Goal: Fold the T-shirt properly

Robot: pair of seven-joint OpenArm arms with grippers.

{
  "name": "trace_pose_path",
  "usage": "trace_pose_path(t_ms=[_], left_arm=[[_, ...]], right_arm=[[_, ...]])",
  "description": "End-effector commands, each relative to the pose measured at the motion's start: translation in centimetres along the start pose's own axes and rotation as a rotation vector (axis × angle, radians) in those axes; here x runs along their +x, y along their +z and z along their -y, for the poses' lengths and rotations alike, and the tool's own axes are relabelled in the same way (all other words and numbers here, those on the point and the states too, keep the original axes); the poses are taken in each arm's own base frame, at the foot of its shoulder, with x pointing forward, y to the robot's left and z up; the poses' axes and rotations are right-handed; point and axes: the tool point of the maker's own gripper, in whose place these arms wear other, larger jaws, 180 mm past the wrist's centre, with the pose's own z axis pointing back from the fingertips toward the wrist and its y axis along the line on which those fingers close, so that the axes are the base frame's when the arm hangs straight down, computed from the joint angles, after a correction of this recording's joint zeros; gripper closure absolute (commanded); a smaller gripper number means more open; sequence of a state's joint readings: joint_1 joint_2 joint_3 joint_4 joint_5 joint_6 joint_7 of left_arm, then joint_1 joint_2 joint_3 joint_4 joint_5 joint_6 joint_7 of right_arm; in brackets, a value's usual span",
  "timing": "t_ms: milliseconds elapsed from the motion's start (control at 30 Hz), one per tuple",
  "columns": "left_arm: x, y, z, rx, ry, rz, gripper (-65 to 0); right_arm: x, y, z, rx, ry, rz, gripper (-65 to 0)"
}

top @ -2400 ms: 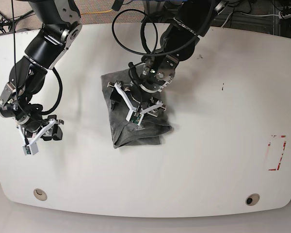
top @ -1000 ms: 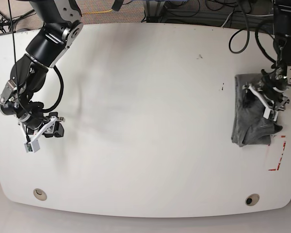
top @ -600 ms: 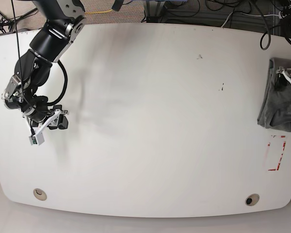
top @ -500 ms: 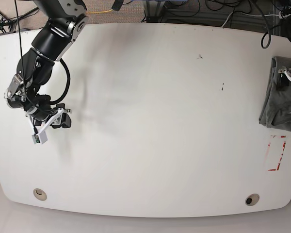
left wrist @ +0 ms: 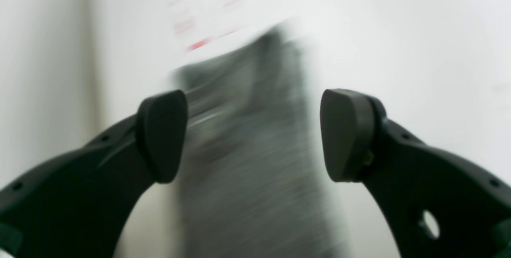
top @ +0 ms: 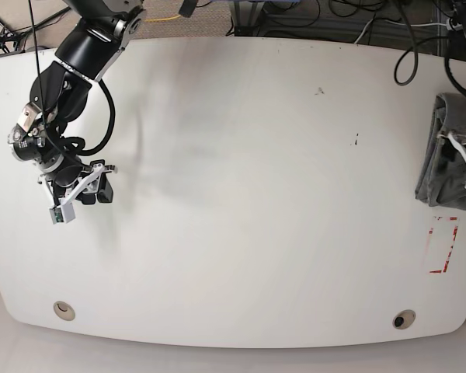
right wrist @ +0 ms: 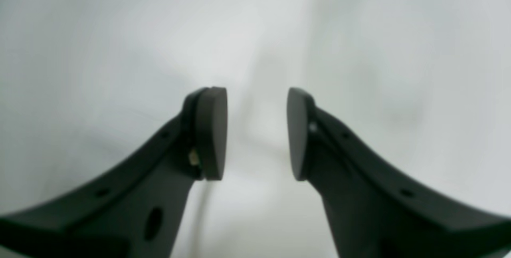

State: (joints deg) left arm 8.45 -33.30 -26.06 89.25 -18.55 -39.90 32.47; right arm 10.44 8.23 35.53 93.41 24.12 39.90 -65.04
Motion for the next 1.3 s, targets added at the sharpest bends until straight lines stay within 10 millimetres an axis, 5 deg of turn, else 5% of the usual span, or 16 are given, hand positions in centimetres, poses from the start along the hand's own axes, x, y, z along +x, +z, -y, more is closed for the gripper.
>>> trace_pose_path(t_ms=[0, 200, 433, 633, 867, 1000, 1267], left_arm=[[3.3, -0.4, -0.3, 0.073, 0.006, 0.087, -47.9], [7.2, -3.6, 4.3, 0.110, 0.039, 0.268, -47.9], [8.9, -4.9, 9.4, 0.121, 0.068, 0.463, -47.9], [7.0, -3.9, 11.7, 0.131, 0.090, 0.500, -48.1], [2.1, -0.5, 16.0, 0.059, 0.090, 0.412, -47.9], [-1.4, 4.3, 19.0, 0.009, 0.081, 0.322, -47.8], [-7.2, 10.0, 22.4, -0.032, 0.140, 0.135, -47.8]], right_arm=[[1.9, 0.1, -0.6, -0.007, 0.076, 0.076, -23.1], [1.4, -0.3, -0.8, -0.055, 0.143, 0.160, -23.1], [0.0, -0.3, -1.3, -0.142, 0.238, 0.264, -23.1], [-1.8, 1.0, -0.5, -0.200, 0.235, 0.332, -23.1], [-7.1, 3.8, -1.9, -0.191, 0.207, 0.286, -23.1], [-10.2, 7.1, -3.7, -0.163, 0.145, 0.268, -23.1], [-15.5, 11.7, -5.9, -0.118, 0.052, 0.180, -23.1]])
